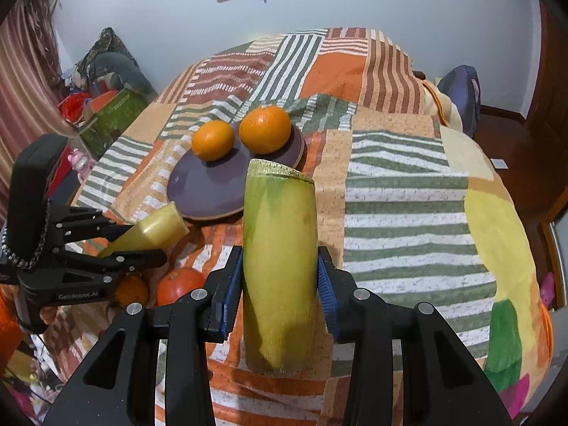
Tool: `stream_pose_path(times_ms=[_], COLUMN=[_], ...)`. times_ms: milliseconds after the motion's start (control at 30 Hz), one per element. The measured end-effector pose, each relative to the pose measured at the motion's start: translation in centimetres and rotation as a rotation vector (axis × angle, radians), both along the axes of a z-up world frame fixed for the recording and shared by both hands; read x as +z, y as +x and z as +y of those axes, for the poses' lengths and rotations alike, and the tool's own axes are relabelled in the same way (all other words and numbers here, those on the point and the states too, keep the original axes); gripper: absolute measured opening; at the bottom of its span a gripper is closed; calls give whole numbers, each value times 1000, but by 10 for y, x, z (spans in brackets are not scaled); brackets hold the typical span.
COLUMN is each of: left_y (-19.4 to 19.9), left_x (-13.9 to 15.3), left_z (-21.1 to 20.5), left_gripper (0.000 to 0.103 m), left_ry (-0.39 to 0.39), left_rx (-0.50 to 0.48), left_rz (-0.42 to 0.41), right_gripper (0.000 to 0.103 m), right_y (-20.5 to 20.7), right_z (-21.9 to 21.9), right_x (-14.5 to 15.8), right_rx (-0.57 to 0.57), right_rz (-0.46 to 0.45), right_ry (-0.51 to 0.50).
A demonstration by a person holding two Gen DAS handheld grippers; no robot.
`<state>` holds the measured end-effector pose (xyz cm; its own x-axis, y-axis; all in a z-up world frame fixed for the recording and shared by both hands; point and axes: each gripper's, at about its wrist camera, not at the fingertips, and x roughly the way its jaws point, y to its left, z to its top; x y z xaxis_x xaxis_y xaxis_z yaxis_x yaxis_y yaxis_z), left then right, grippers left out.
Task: Organize fruits
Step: 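Lay both yellow cylinders on the purple plate beside the oranges and release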
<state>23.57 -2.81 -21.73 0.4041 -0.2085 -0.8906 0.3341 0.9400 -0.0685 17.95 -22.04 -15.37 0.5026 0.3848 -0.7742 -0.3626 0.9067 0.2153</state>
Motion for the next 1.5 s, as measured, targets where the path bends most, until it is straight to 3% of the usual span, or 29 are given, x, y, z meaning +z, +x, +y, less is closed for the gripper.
stream_pose_path(times_ms=[233, 533, 833, 967, 1267, 1500], left_y=[-7, 11, 42, 51, 86, 101], left_x=[44, 71, 64, 54, 26, 9], left_z=[14, 26, 39, 38, 52, 43], left_gripper=[37, 37, 37, 37, 36, 36], left_ry=[-27, -28, -57, -27, -106, -89], left_rx=[43, 90, 147, 151, 172, 133], left_rz=[-114, -222, -229, -243, -163, -132], right_gripper=[36, 36, 36, 36, 36, 36], right_y=[10, 33, 60, 73, 97, 103], right_z=[2, 17, 54, 72, 99, 107], right_x=[13, 39, 36, 23, -5, -24], right_rx=[-2, 3, 77, 120, 183, 227], right_rz=[-34, -116, -143, -121, -61, -13], right_ry=[24, 45, 1, -25, -57, -95])
